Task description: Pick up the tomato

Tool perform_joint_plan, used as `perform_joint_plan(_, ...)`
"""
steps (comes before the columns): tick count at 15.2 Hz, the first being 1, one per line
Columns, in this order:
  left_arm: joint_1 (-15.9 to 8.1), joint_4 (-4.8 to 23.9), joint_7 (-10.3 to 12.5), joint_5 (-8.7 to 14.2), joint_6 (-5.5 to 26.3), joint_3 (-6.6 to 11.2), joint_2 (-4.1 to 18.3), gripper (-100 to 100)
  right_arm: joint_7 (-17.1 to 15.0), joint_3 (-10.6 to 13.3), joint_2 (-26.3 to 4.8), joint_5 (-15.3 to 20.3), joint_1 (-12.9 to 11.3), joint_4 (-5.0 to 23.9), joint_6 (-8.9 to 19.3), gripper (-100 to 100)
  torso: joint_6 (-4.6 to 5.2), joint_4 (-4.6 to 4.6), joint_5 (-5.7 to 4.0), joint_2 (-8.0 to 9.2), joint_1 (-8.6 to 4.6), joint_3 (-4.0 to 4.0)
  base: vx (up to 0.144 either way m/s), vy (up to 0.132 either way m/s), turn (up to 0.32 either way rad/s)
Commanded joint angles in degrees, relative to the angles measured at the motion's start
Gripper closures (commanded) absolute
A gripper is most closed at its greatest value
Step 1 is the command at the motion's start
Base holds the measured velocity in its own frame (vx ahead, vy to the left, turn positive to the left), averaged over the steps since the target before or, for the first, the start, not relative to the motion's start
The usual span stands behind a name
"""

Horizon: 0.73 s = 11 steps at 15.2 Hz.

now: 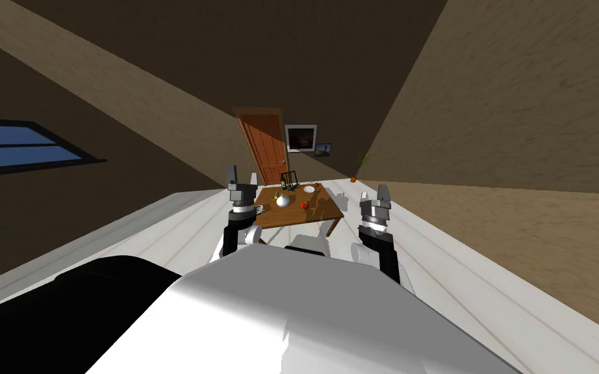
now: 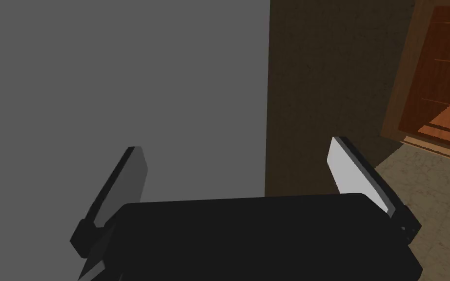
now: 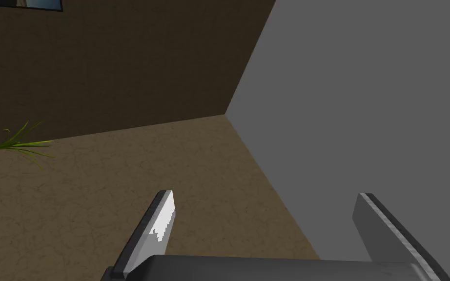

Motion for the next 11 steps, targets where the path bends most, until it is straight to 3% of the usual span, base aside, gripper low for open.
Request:
perform_joint_plan(1, 0.0, 0.0, 0.0, 0.0, 0.0, 0.00, 0.0, 0, 0.1, 0.3, -2.2, 0.4, -0.3, 0.7, 0.5, -100, 0.00, 0.00, 0.00, 0.00, 0.00, 0.00, 0.000, 0.003, 0.045)
perform_joint_plan(5, 0.0, 0.0, 0.0, 0.0, 0.0, 0.00, 0.0, 0, 0.4, 0.9, -5.6, 1.4, -1.1, 2.4, 1.8, -100, -0.02, -0.01, 0.00, -0.02, -0.01, -0.01, 0.001, 0.004, 0.060)
perform_joint_plan(7, 0.0, 0.0, 0.0, 0.0, 0.0, 0.00, 0.0, 0, 0.9, 1.8, -8.7, 2.9, -2.4, 4.9, 3.8, -100, -0.02, 0.00, 0.00, -0.01, 0.00, -0.01, 0.001, 0.007, 0.107)
perform_joint_plan(11, 0.0, 0.0, 0.0, 0.0, 0.0, 0.00, 0.0, 0, 1.5, 3.0, -11.7, 4.8, -4.0, 8.2, 6.4, -100, -0.04, -0.01, 0.00, -0.03, 0.02, -0.02, 0.001, 0.009, 0.127)
